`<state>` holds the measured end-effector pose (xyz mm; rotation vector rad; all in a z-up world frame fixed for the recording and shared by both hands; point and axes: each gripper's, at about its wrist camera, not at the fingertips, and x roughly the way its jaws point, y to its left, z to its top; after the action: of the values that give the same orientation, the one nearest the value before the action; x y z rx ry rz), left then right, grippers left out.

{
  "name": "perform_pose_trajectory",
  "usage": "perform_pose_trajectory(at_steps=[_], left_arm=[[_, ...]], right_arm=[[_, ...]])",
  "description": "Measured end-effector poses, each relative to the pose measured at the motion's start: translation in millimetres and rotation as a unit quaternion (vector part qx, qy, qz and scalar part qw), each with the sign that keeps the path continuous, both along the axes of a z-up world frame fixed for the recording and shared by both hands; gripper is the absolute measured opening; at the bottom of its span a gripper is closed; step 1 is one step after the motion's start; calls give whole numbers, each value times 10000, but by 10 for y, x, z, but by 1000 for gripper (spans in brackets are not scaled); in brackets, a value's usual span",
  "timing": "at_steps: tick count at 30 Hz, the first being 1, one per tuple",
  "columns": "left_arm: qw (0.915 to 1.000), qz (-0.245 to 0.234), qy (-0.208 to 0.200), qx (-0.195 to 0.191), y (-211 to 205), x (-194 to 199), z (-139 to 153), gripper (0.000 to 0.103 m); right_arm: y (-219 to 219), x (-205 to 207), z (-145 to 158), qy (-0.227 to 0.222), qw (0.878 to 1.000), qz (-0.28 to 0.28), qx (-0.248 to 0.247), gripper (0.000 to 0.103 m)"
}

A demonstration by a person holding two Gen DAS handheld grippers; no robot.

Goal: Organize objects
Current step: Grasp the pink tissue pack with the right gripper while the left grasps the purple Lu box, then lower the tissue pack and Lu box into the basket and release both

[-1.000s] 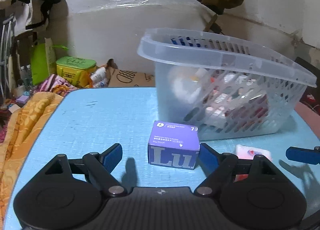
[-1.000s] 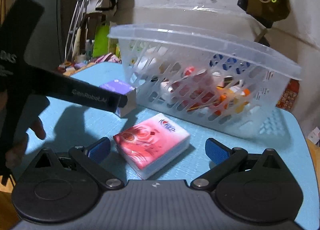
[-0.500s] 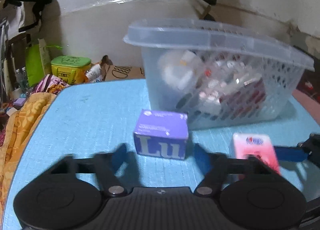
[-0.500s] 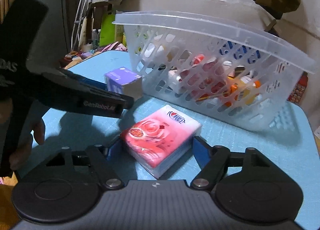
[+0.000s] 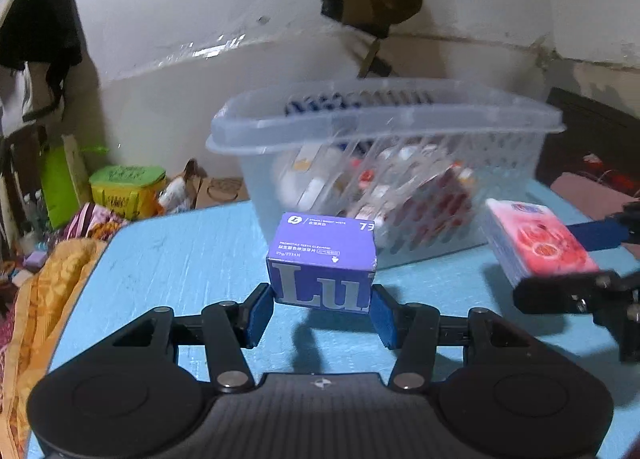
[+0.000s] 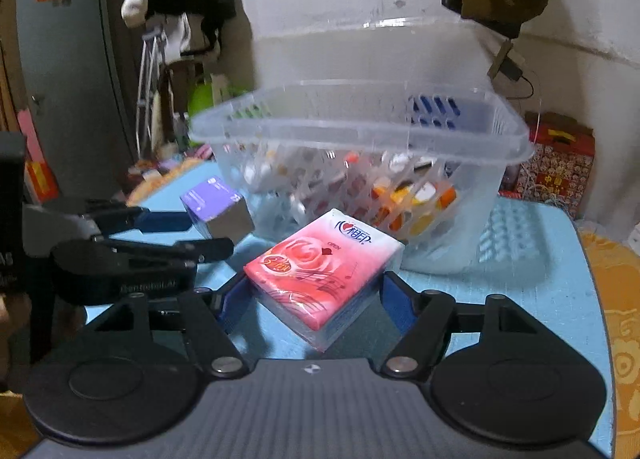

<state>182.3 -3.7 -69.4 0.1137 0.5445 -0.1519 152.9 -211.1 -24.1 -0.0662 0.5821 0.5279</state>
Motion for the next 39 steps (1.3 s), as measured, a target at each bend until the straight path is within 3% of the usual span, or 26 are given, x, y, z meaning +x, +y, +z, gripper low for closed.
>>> perform_pose_trajectory(at_steps=[9, 15, 29, 35, 39], left_arm=[[9978, -97, -632, -194, 9, -272, 292, 56], [9961, -64, -813, -324, 59, -348, 428, 56], [9907, -171, -1331, -216, -28, -566, 630, 56], [9893, -146, -1391, -404, 5, -537, 743, 56], [9857, -346, -1465, -760, -25, -332, 1005, 56]], right_arm=[[-86, -102, 239, -402, 9988, 35, 276, 72], [-155, -210, 369, -739, 9966, 30, 360, 72], [-387, -360, 578, -1233, 9901, -232, 635, 72], [-410, -312, 631, -1331, 9882, -298, 704, 71], [-318, -85, 892, -1632, 9839, -334, 643, 71]])
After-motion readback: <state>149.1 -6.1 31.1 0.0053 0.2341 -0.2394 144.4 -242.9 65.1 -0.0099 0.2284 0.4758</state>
